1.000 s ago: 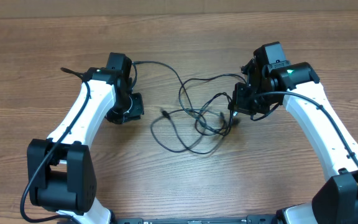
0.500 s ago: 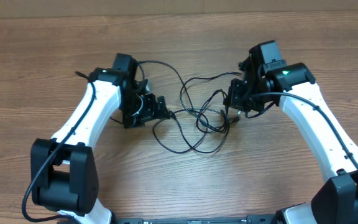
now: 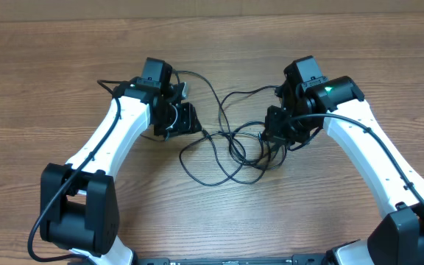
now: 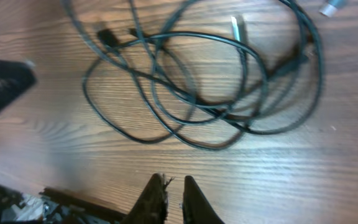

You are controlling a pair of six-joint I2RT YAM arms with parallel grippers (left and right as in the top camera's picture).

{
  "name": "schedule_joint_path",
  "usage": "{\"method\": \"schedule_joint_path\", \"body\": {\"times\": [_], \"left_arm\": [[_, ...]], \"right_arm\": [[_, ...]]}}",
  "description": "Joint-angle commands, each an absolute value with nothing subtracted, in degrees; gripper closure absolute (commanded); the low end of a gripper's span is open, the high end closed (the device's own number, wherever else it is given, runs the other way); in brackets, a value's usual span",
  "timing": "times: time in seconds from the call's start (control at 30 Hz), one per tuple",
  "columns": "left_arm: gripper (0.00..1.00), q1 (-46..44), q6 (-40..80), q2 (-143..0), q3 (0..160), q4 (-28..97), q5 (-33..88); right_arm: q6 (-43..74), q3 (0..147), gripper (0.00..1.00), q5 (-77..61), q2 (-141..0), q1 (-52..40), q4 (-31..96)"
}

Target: Untangle cables

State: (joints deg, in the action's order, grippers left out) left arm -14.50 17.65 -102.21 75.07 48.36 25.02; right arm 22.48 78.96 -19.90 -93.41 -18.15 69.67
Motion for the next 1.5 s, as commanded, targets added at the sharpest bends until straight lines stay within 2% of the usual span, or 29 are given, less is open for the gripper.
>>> {"method": "schedule_joint_path", "body": {"times": [0.0, 0.07, 0.2, 0.43, 0.5, 0.6, 0.67, 1.13, 1.3, 1.47], "left_arm": [[0.39, -16.43, 17.41, -101.14, 76.12, 46.11, 24.62], [0.30, -17.47, 17.61, -101.14, 76.12, 45.78, 23.77], [0.29, -19.94, 18.04, -101.14, 76.05, 46.28, 19.55], [0.32, -24.23, 21.87, -101.14, 74.32, 45.74, 11.68], [0.39, -24.82, 23.59, -101.14, 73.89, 45.76, 9.65], [0.55, -25.41, 24.51, -101.19, 72.95, 44.95, 9.93], [0.60, -25.76, 24.51, -101.25, 72.36, 44.25, 10.11], [0.57, -28.56, 27.07, -104.51, 71.77, 37.10, 10.17], [0.52, -29.17, 27.09, -104.57, 71.77, 34.33, 10.15], [0.56, -29.45, 27.31, -104.79, 71.70, 32.93, 9.39]], "right_arm": [[22.74, 79.83, 0.76, -12.84, -93.36, -18.48, 70.41], [23.03, 79.83, 0.62, -10.79, -93.36, -18.11, 70.08], [25.34, 79.83, 0.57, -7.68, -93.41, -16.84, 68.84], [25.32, 79.66, 0.57, -7.51, -93.43, -14.96, 69.60], [25.34, 78.87, 0.58, -7.51, -93.43, -14.92, 69.52], [25.54, 76.77, 0.58, -7.57, -93.47, -14.92, 68.84], [25.52, 75.46, 0.58, -7.75, -93.47, -14.96, 68.10], [25.58, 69.47, 0.59, -9.08, -93.54, -15.03, 60.80], [25.56, 69.36, 0.59, -9.08, -93.54, -15.03, 60.03], [25.58, 69.36, 0.59, -9.08, -93.54, -15.03, 59.66]]}}
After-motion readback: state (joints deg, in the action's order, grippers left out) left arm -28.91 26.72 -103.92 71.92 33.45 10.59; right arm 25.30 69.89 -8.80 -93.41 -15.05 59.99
